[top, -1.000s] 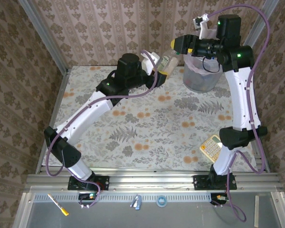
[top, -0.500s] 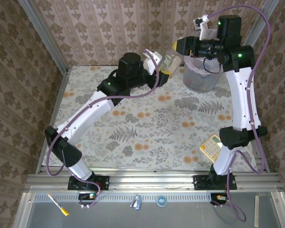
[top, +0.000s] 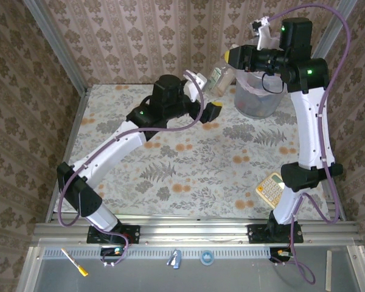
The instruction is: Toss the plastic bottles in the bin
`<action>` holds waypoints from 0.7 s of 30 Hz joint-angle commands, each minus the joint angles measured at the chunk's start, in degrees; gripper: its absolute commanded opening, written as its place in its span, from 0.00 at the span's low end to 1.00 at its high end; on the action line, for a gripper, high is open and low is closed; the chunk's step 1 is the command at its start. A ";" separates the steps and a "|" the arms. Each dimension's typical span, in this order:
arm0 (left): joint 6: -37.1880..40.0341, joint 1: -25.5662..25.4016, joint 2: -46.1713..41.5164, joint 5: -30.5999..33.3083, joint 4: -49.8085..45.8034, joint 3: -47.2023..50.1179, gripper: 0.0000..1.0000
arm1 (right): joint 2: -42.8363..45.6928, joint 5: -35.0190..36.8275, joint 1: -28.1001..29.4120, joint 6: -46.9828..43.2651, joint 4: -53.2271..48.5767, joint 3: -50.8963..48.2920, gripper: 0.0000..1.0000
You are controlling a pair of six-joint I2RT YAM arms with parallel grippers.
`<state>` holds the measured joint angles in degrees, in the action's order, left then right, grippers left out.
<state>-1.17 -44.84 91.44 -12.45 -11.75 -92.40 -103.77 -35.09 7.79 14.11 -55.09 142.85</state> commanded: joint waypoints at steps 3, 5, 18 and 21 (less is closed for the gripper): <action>-9.02 5.00 -5.34 -2.22 8.51 8.04 1.00 | 10.60 15.04 0.29 -2.33 15.48 -9.06 0.13; -10.45 6.19 -6.53 -2.11 10.03 10.58 1.00 | 14.82 19.43 0.21 -2.82 24.79 -16.09 0.09; -12.45 9.57 -10.18 2.44 9.40 16.93 1.00 | 30.85 35.86 0.21 -16.14 72.12 -42.20 0.00; -12.52 9.77 -10.16 2.90 9.37 17.08 1.00 | 32.53 37.71 0.21 -19.13 78.18 -44.71 0.00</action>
<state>-12.47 -35.42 82.74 -10.61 -3.73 -75.81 -73.03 -2.59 7.77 -0.19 9.10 99.61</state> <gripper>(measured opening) 0.997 0.408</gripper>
